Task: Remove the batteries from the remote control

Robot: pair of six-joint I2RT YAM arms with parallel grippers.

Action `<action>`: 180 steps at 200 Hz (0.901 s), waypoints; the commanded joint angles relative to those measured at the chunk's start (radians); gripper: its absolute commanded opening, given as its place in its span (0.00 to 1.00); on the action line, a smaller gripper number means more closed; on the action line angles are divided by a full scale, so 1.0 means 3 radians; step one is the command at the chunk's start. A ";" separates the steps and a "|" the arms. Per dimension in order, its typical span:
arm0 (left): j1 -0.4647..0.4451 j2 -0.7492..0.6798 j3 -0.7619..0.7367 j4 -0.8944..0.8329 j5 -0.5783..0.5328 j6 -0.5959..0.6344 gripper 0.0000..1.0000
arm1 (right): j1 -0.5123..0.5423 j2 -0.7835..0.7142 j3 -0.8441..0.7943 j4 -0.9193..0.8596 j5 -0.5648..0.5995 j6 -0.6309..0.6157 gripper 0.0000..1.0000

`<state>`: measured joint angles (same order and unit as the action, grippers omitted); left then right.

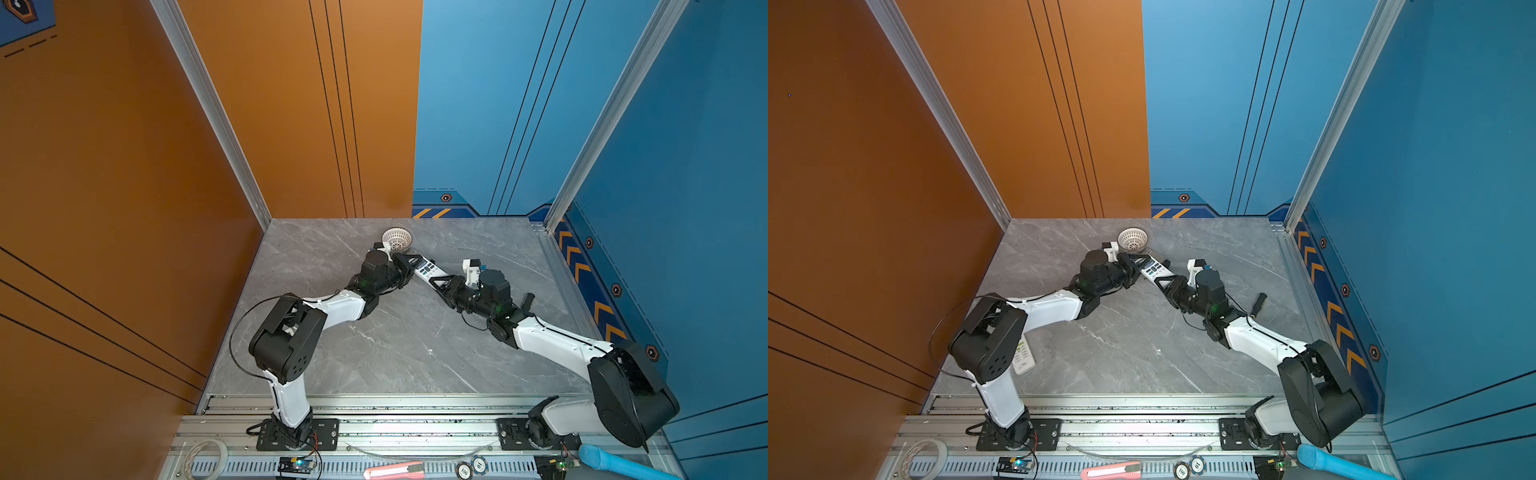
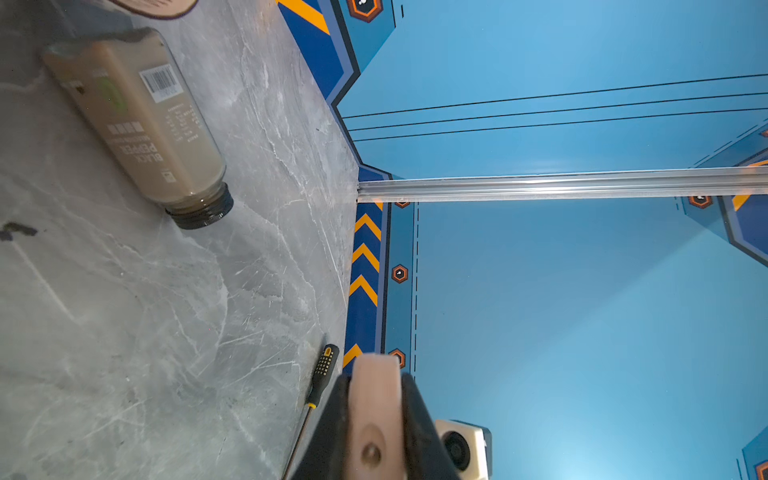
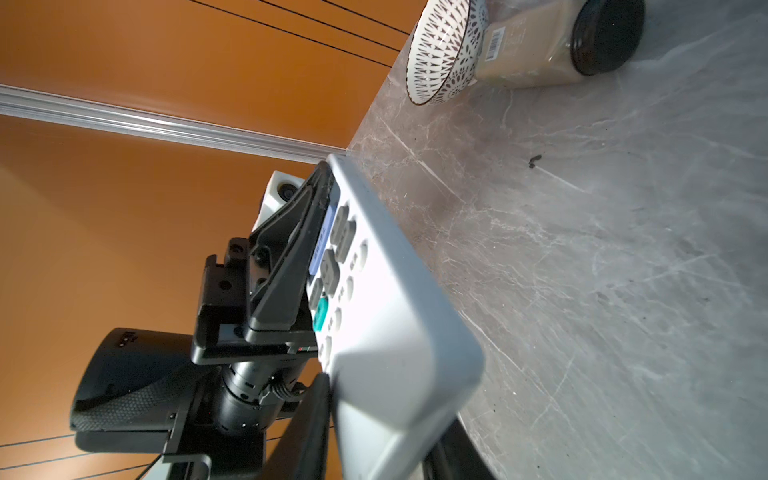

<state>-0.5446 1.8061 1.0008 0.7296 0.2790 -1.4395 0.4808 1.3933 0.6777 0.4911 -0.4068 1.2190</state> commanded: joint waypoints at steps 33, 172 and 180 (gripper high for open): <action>-0.0132 -0.0029 -0.0244 0.0513 0.0053 -0.0057 0.08 | -0.0163 -0.0118 0.0163 0.0088 -0.0041 -0.0208 0.17; 0.0064 -0.0789 0.0019 -0.1133 0.0077 0.0232 0.98 | -0.0193 -0.0414 0.1083 -0.1982 -0.0157 -0.2010 0.00; 0.0080 -0.0886 0.0016 -0.1309 0.0051 0.0236 0.98 | -0.0173 -0.0433 0.1096 -0.2024 -0.0099 -0.2082 0.00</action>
<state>-0.5224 1.5970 0.9844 0.5228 0.2657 -1.4090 0.4259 1.2720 0.9771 -0.0120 -0.4522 0.7010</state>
